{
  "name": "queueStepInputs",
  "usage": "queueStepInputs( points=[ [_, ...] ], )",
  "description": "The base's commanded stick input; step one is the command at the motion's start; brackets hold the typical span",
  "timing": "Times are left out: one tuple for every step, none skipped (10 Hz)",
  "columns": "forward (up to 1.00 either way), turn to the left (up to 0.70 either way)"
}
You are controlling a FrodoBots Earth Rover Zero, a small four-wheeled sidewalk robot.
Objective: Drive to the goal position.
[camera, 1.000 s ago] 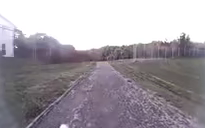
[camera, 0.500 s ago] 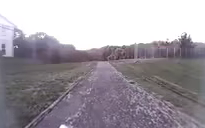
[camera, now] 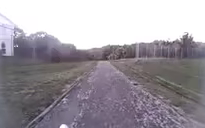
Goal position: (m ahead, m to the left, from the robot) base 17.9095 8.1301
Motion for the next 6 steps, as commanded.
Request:
queueStepInputs(
  points=[
    [0.5,0.0],
    [0.5,0.0],
    [0.5,0.0],
    [0.5,0.0],
    [0.5,0.0],
    [0.5,0.0]
  ],
)
